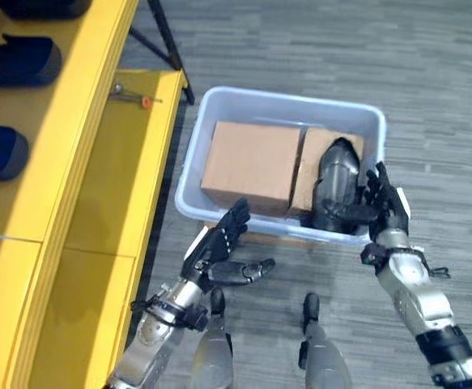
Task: Move parts from the plastic box to the shelf.
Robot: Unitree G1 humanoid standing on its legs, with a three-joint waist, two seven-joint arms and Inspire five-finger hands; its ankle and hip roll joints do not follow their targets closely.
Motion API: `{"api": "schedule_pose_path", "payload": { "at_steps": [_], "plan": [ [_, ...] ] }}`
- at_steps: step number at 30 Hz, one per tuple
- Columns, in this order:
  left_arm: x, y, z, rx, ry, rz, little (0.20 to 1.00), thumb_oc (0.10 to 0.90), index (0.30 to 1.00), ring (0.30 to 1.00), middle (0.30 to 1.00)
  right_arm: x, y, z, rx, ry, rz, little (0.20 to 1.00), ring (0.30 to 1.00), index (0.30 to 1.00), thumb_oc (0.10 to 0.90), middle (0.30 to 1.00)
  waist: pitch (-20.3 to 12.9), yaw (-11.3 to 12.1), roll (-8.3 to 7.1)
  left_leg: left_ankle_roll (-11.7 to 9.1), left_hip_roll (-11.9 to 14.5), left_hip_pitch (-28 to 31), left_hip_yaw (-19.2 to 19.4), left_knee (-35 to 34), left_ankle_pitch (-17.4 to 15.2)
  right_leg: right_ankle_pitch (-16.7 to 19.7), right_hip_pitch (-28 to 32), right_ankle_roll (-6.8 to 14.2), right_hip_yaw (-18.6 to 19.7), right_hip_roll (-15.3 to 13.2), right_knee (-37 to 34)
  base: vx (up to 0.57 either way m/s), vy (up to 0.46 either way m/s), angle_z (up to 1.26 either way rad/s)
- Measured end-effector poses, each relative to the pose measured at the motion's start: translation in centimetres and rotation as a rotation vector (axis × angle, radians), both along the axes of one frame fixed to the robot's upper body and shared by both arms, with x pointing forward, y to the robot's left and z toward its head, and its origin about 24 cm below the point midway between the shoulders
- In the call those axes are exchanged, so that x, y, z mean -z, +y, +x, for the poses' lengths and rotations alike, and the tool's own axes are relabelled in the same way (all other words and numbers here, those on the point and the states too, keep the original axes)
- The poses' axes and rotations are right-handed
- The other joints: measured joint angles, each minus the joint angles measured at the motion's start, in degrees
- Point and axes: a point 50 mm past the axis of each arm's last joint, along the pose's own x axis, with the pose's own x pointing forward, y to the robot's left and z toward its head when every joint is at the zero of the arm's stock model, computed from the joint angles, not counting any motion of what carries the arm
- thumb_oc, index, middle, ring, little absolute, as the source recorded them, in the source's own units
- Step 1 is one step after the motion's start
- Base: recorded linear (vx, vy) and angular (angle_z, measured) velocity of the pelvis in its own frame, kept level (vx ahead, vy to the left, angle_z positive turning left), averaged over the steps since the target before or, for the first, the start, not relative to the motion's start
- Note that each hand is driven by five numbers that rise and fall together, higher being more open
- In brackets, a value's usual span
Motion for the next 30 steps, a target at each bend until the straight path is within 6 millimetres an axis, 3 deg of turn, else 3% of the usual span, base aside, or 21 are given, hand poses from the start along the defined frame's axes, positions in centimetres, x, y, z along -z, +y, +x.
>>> {"api": "schedule_pose_path", "payload": {
  "at_steps": [6,12,16,20,22,30],
  "plan": [
    [-0.2,0.2,0.2,-0.001,0.007,-0.016,1.000,0.900,1.000,1.000,1.000,0.1,0.4,2.1,0.000,0.063,0.022,1.000,1.000,1.000,0.900,1.000,0.36,2.30,-0.07,0.18,-1.46,-0.08,-0.78,0.15,0.01,-0.61,0.22,0.62,-1.00,-1.45,0.92,0.03,0.059,0.10],
    [-0.2,-0.6,0.7,0.026,0.005,-0.010,1.000,0.900,1.000,1.000,1.000,-2.1,1.0,4.1,0.005,0.020,0.048,1.000,1.000,1.000,0.900,1.000,2.17,3.41,0.17,0.28,-2.08,-1.02,-1.25,1.03,-0.05,-0.71,0.04,0.75,-2.05,-2.11,1.37,-0.01,0.044,0.07],
    [-0.3,-0.9,0.9,0.038,-0.002,-0.007,1.000,0.900,1.000,1.000,1.000,-2.6,-0.5,5.7,0.167,0.054,0.043,1.000,1.000,1.000,0.900,1.000,2.92,3.94,0.86,0.51,-2.48,-2.42,-1.93,2.21,-0.23,-0.87,-0.70,0.84,-2.44,-2.42,2.03,0.01,0.039,0.08],
    [-0.3,-1.0,1.0,0.032,0.000,-0.005,1.000,0.900,1.000,1.000,1.000,-1.7,-3.5,5.9,0.400,0.120,0.061,1.000,1.000,1.000,0.900,1.000,3.05,4.78,1.06,0.86,-3.22,-4.21,-2.02,3.07,-0.30,-0.91,-2.46,0.86,-2.36,-3.22,3.08,0.00,0.056,0.04],
    [-0.2,-1.1,1.1,0.048,0.025,-0.006,1.000,0.900,1.000,1.000,1.000,-2.3,-4.2,5.7,0.479,0.101,0.037,1.000,1.000,1.000,0.900,1.000,3.37,4.62,1.66,1.28,-3.66,-6.24,-2.26,4.54,-0.57,-0.99,-4.38,0.91,-2.36,-3.70,4.42,0.01,0.043,0.03],
    [-0.1,-1.6,1.2,0.064,0.028,0.000,1.000,0.900,1.000,1.000,1.000,-2.9,-2.7,6.0,0.540,0.060,-0.012,1.000,1.000,1.000,0.900,1.000,3.45,4.72,2.18,1.52,-4.08,-10.34,-2.24,6.15,-0.56,-1.16,-8.98,0.68,-2.03,-4.24,6.55,0.00,0.041,0.00]
  ]
}}
